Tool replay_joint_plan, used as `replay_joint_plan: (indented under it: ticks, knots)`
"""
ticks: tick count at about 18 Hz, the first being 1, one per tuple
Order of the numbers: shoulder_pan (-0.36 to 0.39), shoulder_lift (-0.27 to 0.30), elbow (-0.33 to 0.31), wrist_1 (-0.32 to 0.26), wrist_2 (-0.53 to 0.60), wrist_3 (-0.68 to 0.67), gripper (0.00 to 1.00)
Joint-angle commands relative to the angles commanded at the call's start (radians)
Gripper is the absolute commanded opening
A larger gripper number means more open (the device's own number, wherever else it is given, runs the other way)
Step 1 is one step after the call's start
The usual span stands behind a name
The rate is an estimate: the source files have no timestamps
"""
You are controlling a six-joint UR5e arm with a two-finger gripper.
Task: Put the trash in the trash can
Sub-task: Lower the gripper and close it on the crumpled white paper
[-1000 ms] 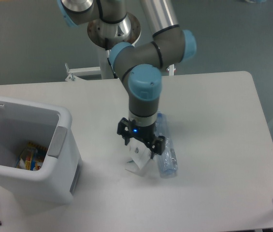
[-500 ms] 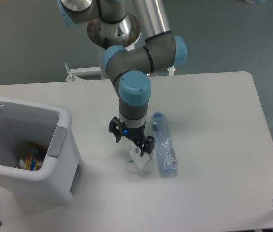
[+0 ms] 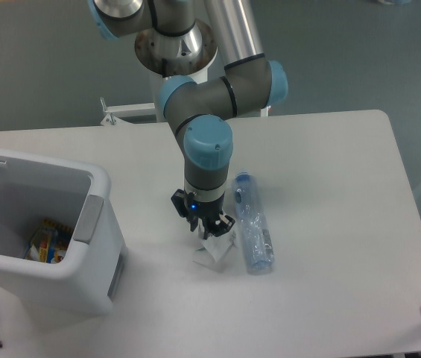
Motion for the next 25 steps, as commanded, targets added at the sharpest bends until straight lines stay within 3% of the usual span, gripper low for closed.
replay_joint_plan:
  ticks: [25]
  knots:
    - [0.006, 0.005, 0.026, -0.003, 0.006, 0.003, 0.00]
